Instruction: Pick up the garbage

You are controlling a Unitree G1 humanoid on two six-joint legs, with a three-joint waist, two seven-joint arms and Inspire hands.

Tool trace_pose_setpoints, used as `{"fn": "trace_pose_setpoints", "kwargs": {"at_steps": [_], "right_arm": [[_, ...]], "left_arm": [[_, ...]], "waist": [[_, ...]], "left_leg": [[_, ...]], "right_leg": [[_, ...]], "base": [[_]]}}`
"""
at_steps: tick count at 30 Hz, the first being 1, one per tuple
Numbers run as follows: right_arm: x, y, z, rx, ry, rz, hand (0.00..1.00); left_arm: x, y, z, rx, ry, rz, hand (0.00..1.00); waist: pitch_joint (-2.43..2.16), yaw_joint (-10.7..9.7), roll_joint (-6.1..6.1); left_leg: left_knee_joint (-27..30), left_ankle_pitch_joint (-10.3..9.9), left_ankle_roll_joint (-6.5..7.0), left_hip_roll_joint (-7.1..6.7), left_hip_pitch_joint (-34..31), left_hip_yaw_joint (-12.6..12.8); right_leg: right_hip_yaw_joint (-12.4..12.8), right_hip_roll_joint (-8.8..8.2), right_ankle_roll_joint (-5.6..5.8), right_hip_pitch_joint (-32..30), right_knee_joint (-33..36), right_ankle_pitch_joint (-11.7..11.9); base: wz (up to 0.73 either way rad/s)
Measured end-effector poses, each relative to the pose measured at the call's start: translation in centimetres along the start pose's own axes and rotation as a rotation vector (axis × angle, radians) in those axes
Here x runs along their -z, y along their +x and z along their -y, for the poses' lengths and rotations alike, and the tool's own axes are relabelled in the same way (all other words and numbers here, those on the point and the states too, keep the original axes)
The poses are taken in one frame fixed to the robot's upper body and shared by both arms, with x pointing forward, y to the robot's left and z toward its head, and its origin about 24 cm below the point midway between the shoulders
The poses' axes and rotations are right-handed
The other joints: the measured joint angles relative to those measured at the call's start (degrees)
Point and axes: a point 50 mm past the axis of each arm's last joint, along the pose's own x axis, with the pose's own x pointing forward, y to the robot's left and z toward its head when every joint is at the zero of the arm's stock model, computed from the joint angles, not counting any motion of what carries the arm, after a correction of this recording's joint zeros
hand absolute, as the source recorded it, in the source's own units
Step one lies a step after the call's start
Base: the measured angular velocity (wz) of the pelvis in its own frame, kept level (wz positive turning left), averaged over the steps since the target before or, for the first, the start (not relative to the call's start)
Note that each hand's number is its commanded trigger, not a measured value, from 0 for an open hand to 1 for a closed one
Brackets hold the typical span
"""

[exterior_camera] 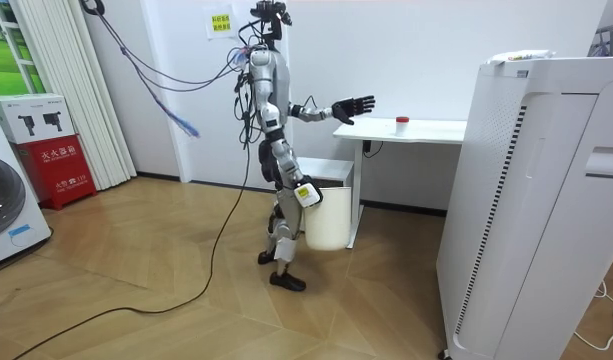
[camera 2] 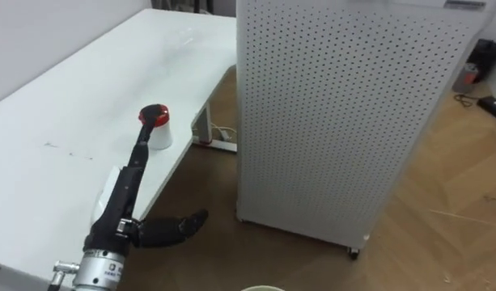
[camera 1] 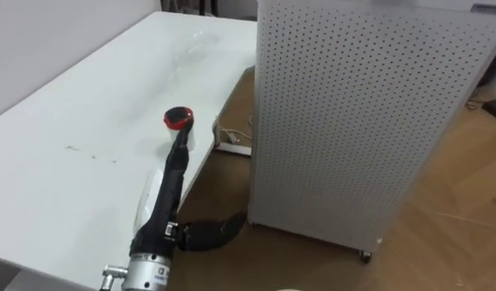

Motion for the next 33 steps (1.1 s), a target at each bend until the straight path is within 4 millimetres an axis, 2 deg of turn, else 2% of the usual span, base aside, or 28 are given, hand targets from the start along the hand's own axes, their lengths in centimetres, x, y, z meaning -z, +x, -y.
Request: {"fn": "trace_pose_setpoints", "kwargs": {"at_steps": [1,2,3,4,5,6,7,8,9,10,11,12,13,14,15,17,19,23,24,26,27,28,29,30,31,32,33], "right_arm": [[0.0,0.0,-0.2,-0.010,-0.010,0.002,1.00],[0.0,0.0,-0.2,-0.013,-0.013,0.001,1.00],[0.1,0.0,-0.2,-0.013,-0.013,-0.001,1.00],[0.2,0.0,-0.2,-0.014,-0.016,-0.004,1.00],[0.3,-0.1,-0.3,-0.018,-0.023,-0.008,1.00],[0.4,-0.1,-0.2,-0.014,-0.020,-0.009,1.00],[0.4,-0.2,0.1,0.001,-0.023,-0.008,1.00],[0.3,-0.2,0.3,0.007,-0.025,-0.008,1.00],[0.3,-0.2,0.5,0.018,-0.028,-0.009,1.00],[0.3,-0.3,0.7,0.025,-0.031,-0.011,1.00],[0.3,-0.3,0.7,0.028,-0.031,-0.011,1.00],[0.4,-0.3,0.8,0.036,-0.031,-0.015,1.00],[0.5,-0.3,1.0,0.042,-0.030,-0.026,1.00],[0.4,-0.3,1.0,0.045,-0.030,-0.027,1.00],[0.4,-0.3,1.1,0.049,-0.035,-0.026,1.00],[0.7,-0.4,1.1,0.056,-0.037,-0.035,1.00],[1.1,-0.6,1.4,0.075,-0.041,-0.044,1.00],[0.9,-0.6,1.4,0.082,-0.046,-0.039,1.00],[0.9,-0.6,1.5,0.085,-0.046,-0.039,1.00],[0.9,-0.6,1.4,0.089,-0.045,-0.039,1.00],[0.9,-0.5,1.3,0.090,-0.043,-0.037,1.00],[0.8,-0.5,1.3,0.098,-0.041,-0.035,1.00],[0.9,-0.5,1.3,0.100,-0.039,-0.035,1.00],[1.1,-0.6,1.4,0.103,-0.039,-0.043,1.00],[0.9,-0.5,1.4,0.103,-0.040,-0.041,1.00],[0.9,-0.5,1.3,0.100,-0.042,-0.039,1.00],[0.9,-0.5,1.2,0.094,-0.049,-0.035,1.00]], "left_arm": [[0.3,-0.2,-0.4,-0.019,-0.007,-0.017,0.00],[0.4,-0.3,-0.5,-0.028,-0.008,-0.023,0.00],[0.5,-0.4,-0.6,-0.041,-0.011,-0.029,0.00],[0.5,-0.4,-0.7,-0.044,-0.013,-0.031,0.00],[0.6,-0.4,-0.8,-0.054,-0.012,-0.034,0.00],[0.8,-0.6,-0.8,-0.063,-0.020,-0.047,0.00],[0.9,-0.5,-0.6,-0.067,-0.035,-0.055,0.00],[1.0,-0.5,-0.5,-0.072,-0.040,-0.059,0.00],[1.1,-0.5,-0.4,-0.085,-0.044,-0.066,0.00],[1.1,-0.6,-0.5,-0.094,-0.044,-0.068,0.00],[1.1,-0.6,-0.5,-0.101,-0.044,-0.067,0.00],[1.1,-0.6,-0.7,-0.118,-0.044,-0.068,0.00],[1.3,-0.8,-1.0,-0.136,-0.042,-0.075,0.00],[1.4,-0.9,-1.1,-0.148,-0.040,-0.076,0.00],[1.4,-0.9,-1.4,-0.171,-0.037,-0.078,0.00],[1.5,-1.0,-1.8,-0.195,-0.032,-0.083,0.00],[1.5,-1.0,-1.8,-0.201,-0.032,-0.082,0.00],[1.4,-1.0,-1.8,-0.213,-0.031,-0.077,0.00],[1.3,-0.9,-1.8,-0.213,-0.033,-0.069,0.00],[0.8,-0.7,-1.8,-0.218,-0.032,-0.044,0.00],[0.6,-0.5,-1.8,-0.224,-0.018,-0.022,0.00],[0.2,-0.4,-1.8,-0.226,-0.011,0.001,0.00],[-0.1,-0.3,-1.8,-0.230,-0.009,0.018,0.00],[-0.9,-0.1,-1.8,-0.241,0.002,0.059,0.00],[-1.7,0.2,-2.0,-0.266,-0.015,0.105,0.00],[-1.9,0.3,-2.1,-0.279,-0.021,0.123,0.00],[-2.1,0.5,-2.2,-0.297,-0.026,0.138,0.00]], "waist": [[-0.06,0.14,-0.24],[-0.05,0.28,-0.23],[-0.07,0.71,0.03],[-0.07,0.96,0.15],[-0.02,1.41,0.19],[-0.31,1.25,0.35],[-0.30,1.38,0.41],[-0.22,1.44,0.27],[-0.06,2.39,0.03],[-0.04,3.18,0.00],[-0.03,3.18,0.11],[-0.15,3.37,0.22],[-0.78,4.11,0.51],[-0.89,4.21,0.53],[-0.80,4.12,0.41],[-0.61,3.65,-0.25],[-0.58,2.89,-0.66],[-0.61,2.97,-1.25],[-0.62,3.10,-1.27],[-0.59,3.27,-1.02],[-0.57,3.11,-1.01],[-0.49,2.98,-0.79],[-0.31,2.74,-0.64],[-0.08,2.16,0.04],[0.03,2.52,0.17],[0.07,2.60,0.23],[0.16,2.57,-0.10]], "left_leg": [[6.01,-0.43,-0.21,1.27,-1.70,-0.30],[9.45,-0.36,-0.15,2.22,-2.70,-0.79],[15.79,0.20,0.16,3.75,-4.61,-2.74],[18.76,0.92,0.52,4.31,-5.50,-4.22],[23.67,3.05,1.35,4.61,-7.86,-7.47],[25.24,2.74,1.87,3.34,-10.43,-10.74],[24.07,1.96,2.47,1.18,-13.57,-12.83],[23.01,1.94,2.48,0.26,-15.17,-13.46],[19.62,2.19,2.04,-1.49,-18.27,-14.32],[13.53,3.48,1.00,-2.76,-20.22,-14.67],[9.68,4.91,0.68,-3.09,-20.78,-14.79],[4.05,8.87,1.42,-3.60,-21.66,-15.06],[2.37,11.43,2.02,-4.12,-21.14,-15.32],[2.05,12.07,2.59,-4.51,-20.89,-15.58],[1.57,13.83,3.19,-5.35,-20.20,-16.15],[1.70,13.45,4.16,-6.09,-19.54,-16.25],[1.61,12.67,4.54,-7.07,-19.18,-16.61],[2.51,10.15,5.29,-9.05,-18.72,-16.57],[3.21,9.28,5.63,-9.75,-18.45,-16.61],[3.64,7.98,6.23,-10.21,-17.51,-16.68],[3.58,7.08,6.56,-10.86,-16.55,-17.48],[4.15,6.16,6.97,-11.29,-15.79,-18.53],[4.23,5.96,7.07,-11.59,-15.16,-19.63],[4.08,5.79,7.20,-11.86,-14.47,-22.21],[3.68,5.81,7.22,-11.84,-14.05,-23.11],[3.70,5.81,7.23,-11.98,-14.04,-23.58],[3.72,5.80,7.24,-12.81,-13.63,-24.27]], "right_leg": [[-0.09,0.44,-0.59,0.23,0.55,-1.09],[0.17,0.85,-0.93,0.59,0.58,-1.34],[1.36,1.99,-1.61,1.16,0.90,-1.79],[2.15,2.25,-1.95,1.62,0.99,-2.00],[3.90,3.14,-2.55,2.94,1.08,-2.18],[4.95,3.54,-2.92,3.54,0.88,-2.42],[6.23,3.73,-3.11,3.46,0.86,-2.54],[6.90,3.72,-3.21,3.38,0.87,-2.61],[8.10,3.66,-3.32,3.26,0.84,-2.73],[9.13,3.72,-3.24,3.13,0.87,-3.07],[9.17,3.76,-3.15,2.99,0.89,-3.31],[9.35,3.74,-2.83,2.82,1.35,-4.19],[9.51,3.42,-2.10,2.60,1.89,-4.91],[9.01,3.10,-1.82,2.61,1.90,-5.13],[7.91,2.50,-1.29,3.01,1.66,-5.50],[5.93,1.36,-0.68,4.51,0.31,-5.86],[5.45,0.54,0.05,5.55,-0.82,-6.32],[4.87,-1.58,1.39,6.45,0.00,-8.28],[4.13,-2.41,2.09,6.81,1.27,-9.00],[2.37,-3.83,2.41,6.08,6.66,-9.12],[1.82,-5.09,2.82,5.06,12.03,-8.86],[2.09,-5.46,4.17,3.92,16.60,-7.68],[2.66,-5.49,4.40,3.22,18.36,-6.89],[4.27,-4.73,4.99,3.01,17.32,-7.90],[5.46,-4.04,5.17,1.97,12.61,-9.15],[5.92,-4.03,5.19,1.32,9.87,-9.04],[6.81,-4.26,5.47,0.42,4.33,-6.16]], "base": [[-0.50],[-0.56],[-0.52],[-0.68],[-0.50],[-0.48],[-0.33],[-0.50],[-0.65],[-0.62],[-0.50],[-0.52],[-0.57],[-0.57],[-0.31],[0.04],[0.22],[0.10],[0.14],[0.19],[0.40],[0.47],[0.62],[0.54],[0.51],[0.44],[0.49]]}}
